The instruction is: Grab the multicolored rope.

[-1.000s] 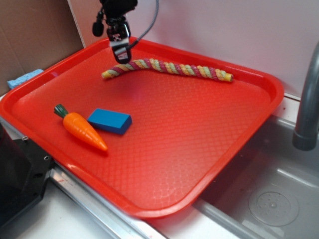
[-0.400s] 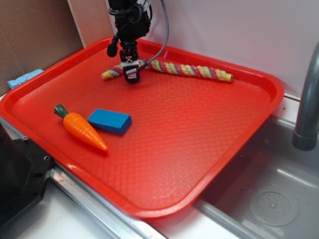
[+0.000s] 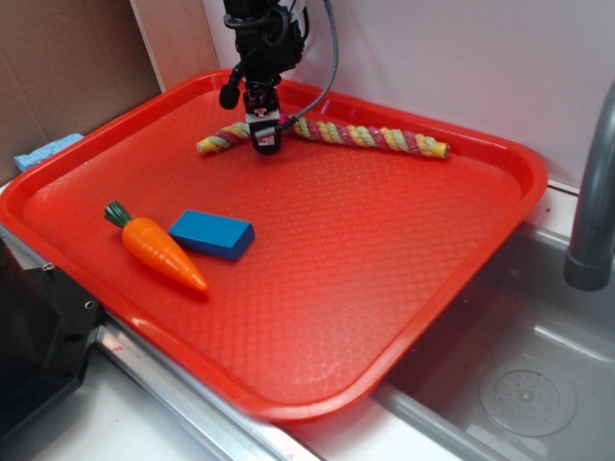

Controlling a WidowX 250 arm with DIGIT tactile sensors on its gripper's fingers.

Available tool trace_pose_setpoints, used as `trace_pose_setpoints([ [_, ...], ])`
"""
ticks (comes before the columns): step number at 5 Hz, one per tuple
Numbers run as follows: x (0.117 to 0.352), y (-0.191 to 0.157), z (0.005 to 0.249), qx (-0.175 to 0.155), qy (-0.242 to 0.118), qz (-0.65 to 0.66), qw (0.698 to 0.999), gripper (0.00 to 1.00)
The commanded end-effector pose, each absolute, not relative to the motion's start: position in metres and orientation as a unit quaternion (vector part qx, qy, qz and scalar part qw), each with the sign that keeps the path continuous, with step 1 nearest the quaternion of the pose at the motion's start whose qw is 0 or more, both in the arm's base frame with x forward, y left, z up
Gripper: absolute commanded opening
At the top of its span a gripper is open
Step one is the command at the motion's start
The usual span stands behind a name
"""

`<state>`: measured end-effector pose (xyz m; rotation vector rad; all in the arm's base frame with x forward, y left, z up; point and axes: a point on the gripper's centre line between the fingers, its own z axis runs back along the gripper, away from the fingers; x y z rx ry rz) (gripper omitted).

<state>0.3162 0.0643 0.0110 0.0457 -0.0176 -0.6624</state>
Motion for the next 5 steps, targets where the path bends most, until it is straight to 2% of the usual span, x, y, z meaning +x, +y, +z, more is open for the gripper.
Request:
trace_pose_setpoints([
  [1,0.307,0.049,0.021,0.065,-0.013,-0.307,0.950,0.00],
  [2,0.296,0.048,0.048,0.073,-0.019,-0.223,0.972,0.00],
  [3,0.280,0.043,0.092,0.102,-0.013,-0.100,0.990,0.00],
  [4,0.261,0.040,0.134,0.067,-0.009,0.012,0.998,0.00],
  [5,0.243,0.017,0.170,0.070,-0.026,0.062,0.995,0.00],
])
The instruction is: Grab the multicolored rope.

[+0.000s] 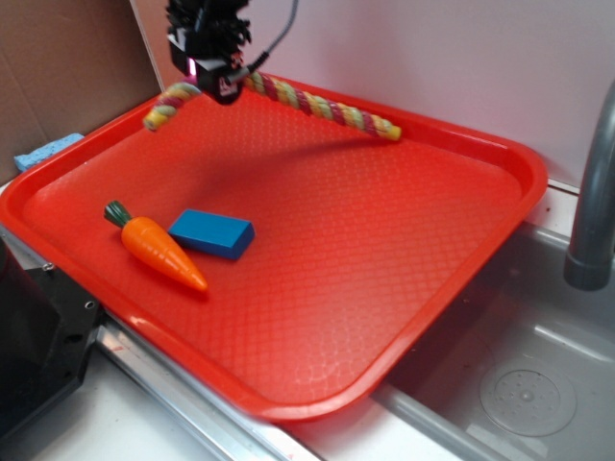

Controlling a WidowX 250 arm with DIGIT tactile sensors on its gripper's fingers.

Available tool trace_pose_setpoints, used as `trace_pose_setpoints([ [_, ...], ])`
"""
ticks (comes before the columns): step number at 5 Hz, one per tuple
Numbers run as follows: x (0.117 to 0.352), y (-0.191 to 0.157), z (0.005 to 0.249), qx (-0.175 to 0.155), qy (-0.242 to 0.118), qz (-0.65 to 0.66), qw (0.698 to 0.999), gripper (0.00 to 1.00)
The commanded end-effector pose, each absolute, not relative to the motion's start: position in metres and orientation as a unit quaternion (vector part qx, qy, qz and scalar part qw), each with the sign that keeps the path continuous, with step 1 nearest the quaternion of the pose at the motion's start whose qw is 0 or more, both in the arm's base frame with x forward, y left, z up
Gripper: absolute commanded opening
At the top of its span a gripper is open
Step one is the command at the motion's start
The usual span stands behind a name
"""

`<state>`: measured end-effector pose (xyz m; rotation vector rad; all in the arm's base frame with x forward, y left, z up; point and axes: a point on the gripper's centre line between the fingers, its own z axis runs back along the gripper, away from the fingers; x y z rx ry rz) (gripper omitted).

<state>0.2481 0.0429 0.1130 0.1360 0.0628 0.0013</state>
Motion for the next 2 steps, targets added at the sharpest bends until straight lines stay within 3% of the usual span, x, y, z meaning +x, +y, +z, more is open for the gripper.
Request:
trace_pose_setpoints([
  [1,0.2279,-0.0001,0.1922,0.047,-0.029,0.080,0.995,0.00],
  [2,0.2210,-0.0019,0.1929,0.043,-0.013,0.104,0.994,0.00],
])
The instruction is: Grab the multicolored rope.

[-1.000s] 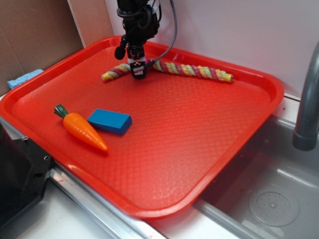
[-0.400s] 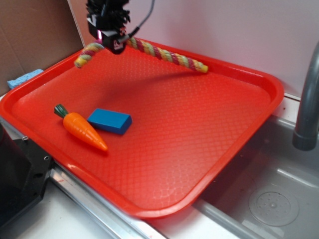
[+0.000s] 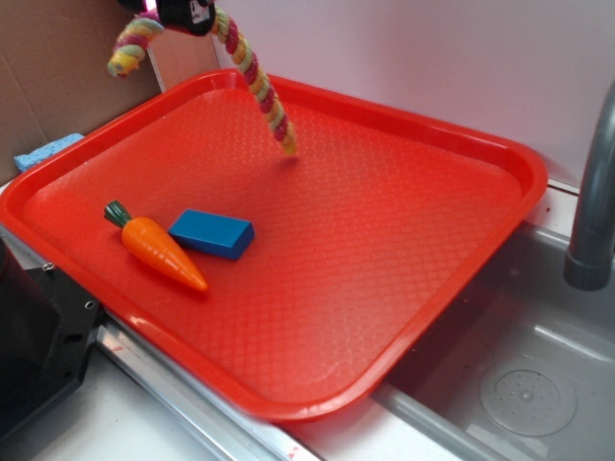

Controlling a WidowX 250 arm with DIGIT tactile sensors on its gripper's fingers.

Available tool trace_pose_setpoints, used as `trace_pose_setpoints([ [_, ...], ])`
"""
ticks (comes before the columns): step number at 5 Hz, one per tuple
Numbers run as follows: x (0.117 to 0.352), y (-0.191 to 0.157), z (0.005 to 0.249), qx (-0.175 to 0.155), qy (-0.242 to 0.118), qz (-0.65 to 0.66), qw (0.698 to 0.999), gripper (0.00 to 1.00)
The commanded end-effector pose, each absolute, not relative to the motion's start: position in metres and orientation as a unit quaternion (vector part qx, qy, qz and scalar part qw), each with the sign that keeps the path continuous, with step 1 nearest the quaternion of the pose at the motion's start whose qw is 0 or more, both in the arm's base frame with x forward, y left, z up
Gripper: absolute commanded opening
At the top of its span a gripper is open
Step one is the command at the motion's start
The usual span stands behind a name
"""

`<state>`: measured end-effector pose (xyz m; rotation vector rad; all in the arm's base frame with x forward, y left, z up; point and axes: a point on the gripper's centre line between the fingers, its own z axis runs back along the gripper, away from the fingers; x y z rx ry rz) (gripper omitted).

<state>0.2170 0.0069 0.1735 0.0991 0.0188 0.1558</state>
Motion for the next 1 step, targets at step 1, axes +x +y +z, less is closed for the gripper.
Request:
trace_pose_setpoints([
  [1,0.2178,-0.0010,0.1899,0.045,-0.024,0.098,0.994,0.00],
])
